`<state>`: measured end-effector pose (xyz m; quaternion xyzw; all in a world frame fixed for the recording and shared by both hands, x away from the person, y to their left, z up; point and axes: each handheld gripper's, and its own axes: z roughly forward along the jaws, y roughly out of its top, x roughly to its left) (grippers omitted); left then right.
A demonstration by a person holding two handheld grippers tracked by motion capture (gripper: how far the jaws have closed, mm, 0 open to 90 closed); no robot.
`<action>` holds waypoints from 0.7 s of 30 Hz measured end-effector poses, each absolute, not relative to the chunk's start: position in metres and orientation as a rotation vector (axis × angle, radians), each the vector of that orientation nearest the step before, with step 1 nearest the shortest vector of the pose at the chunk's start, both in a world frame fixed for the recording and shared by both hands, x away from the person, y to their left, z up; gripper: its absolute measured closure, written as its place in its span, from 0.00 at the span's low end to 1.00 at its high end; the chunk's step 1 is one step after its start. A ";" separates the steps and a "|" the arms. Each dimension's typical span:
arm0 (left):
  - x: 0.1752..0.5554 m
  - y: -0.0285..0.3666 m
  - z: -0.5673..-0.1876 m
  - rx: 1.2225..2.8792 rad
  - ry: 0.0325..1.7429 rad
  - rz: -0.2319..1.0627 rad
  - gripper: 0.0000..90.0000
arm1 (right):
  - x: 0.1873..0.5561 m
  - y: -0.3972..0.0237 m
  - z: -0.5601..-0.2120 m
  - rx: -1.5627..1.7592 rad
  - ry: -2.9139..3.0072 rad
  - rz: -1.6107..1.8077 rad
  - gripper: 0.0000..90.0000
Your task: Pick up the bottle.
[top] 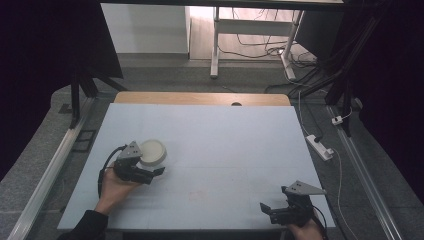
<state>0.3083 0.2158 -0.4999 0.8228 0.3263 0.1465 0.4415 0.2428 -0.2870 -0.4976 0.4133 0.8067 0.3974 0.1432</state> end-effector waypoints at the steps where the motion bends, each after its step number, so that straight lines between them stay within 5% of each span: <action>1: 0.308 0.214 -0.498 2.047 0.800 0.360 0.08 | 0.243 -0.287 -0.498 1.192 2.326 1.146 0.00; 21: 0.309 0.168 -0.468 2.067 0.626 0.303 0.08 | 0.243 -0.287 -0.498 1.190 2.325 1.148 0.00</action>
